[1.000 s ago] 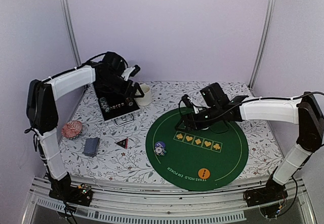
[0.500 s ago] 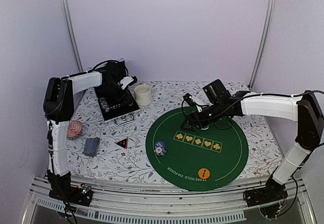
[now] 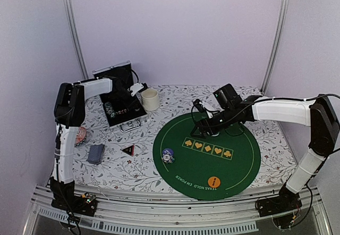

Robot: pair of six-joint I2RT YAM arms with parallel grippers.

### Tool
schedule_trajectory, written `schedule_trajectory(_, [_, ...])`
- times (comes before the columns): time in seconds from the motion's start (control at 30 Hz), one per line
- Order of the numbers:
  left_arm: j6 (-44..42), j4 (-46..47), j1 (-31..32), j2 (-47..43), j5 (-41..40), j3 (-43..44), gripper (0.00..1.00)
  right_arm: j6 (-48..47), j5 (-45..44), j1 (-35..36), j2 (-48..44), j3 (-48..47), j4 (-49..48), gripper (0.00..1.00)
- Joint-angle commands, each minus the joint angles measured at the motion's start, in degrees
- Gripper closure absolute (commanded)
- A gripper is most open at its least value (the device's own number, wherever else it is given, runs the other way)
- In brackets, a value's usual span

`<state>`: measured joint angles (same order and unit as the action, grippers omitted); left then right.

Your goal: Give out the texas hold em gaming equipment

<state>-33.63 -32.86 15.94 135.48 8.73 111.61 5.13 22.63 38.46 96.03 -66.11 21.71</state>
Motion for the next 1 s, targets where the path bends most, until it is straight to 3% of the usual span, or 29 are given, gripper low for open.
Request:
schedule_trajectory(0.0, [-1.98,-1.97,0.82,1.16,2.98,-0.31,0.4,0.04,0.9,-0.47,0.75,0.0,0.05,0.24])
schedule_trajectory(0.27, [-5.3,-4.94,0.63,-2.11,4.75,-5.66,0.42,-0.09,1.36,-0.53,0.57,0.03,0.37,0.24])
schedule_trajectory(0.67, [-4.41,6.86,0.47,-3.09,-3.9,-6.89,0.38,-0.47,2.32,-0.55,0.06,0.73,0.53,0.24])
schedule_trajectory(0.97, [-6.26,-0.33,0.48,1.43,2.94,-2.54,0.4,-0.64,2.23,-0.54,0.0,0.65,1.1,0.24])
